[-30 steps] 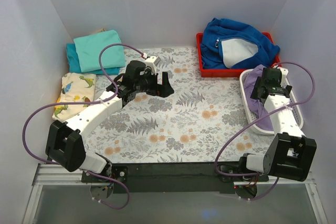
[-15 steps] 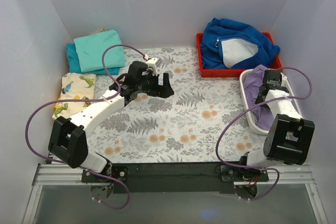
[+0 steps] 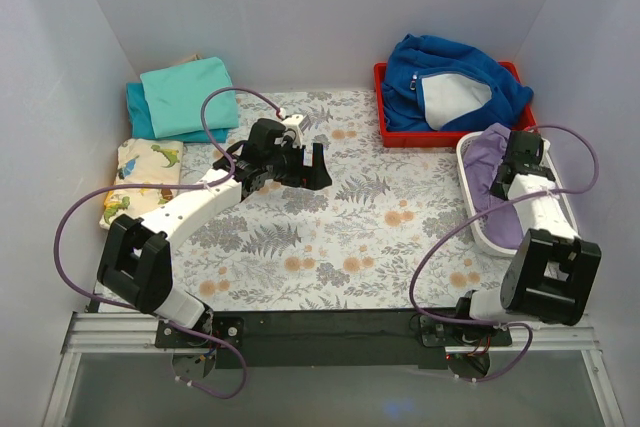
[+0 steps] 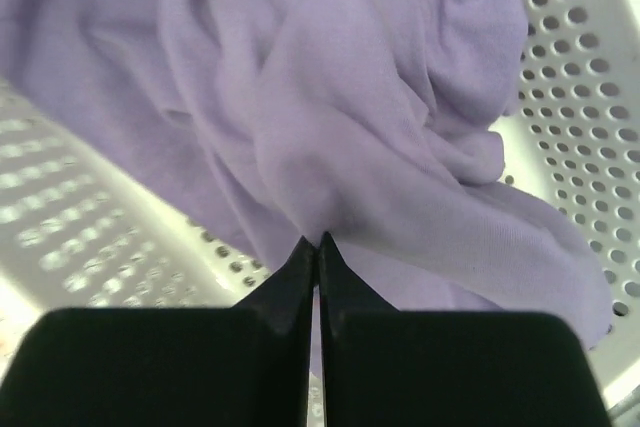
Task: Fold and stack the t-shirts
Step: Grab the tshirt from the pile, then move the tshirt to the center of the board
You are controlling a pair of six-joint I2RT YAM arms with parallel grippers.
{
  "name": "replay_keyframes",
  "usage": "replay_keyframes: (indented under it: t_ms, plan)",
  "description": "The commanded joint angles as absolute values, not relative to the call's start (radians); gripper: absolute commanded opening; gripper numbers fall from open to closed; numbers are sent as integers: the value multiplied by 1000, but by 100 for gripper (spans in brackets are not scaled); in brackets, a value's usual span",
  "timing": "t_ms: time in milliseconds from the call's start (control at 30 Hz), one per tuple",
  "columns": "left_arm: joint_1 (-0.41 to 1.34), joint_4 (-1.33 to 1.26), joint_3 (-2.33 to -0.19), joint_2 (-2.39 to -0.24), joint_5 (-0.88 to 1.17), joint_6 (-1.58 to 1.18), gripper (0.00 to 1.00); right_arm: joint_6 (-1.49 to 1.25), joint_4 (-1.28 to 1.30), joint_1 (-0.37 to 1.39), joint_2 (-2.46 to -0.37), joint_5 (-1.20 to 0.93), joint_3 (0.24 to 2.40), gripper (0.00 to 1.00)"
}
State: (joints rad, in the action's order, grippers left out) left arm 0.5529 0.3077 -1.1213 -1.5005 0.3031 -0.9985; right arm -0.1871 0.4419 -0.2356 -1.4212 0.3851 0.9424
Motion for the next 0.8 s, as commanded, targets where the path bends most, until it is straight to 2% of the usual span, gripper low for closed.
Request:
replay_keyframes:
  t_ms: [0,267,367,533,567,600,667,700,767]
  plan:
    - [557,311,-1160,-1489,314,-988,90,-190,348,-239,-1261,246,985,1]
    - [557,311,-1180,-1529,333,-996,91,-172,282,-212,-927,92,1051,1]
    - [557,313,-1192,-1549,351,-1000,91,-187,262,-209,-881,9,1168,1]
    - [557,310,-1215,-1565,373,-1019,91,-235,197,-210,-884,-377,1374,1]
    - [555,305,-1213,-1563,361,-1020,91,-292,137,-210,-888,-443,1409,1]
    - [555,304,-1213,-1557,353,-1025,91,-334,74,-210,-891,-626,1422,1]
    - [557,282,-1201,-1539,337,-1045,91,-528,-137,-209,-907,-776,1443,1]
    - [555,276,-1195,-1531,312,-1054,91,-616,-253,-207,-908,-914,1409,1]
    - [554,242,-1166,-1494,292,-1092,91,-748,-372,-204,-920,-1013,1420,1]
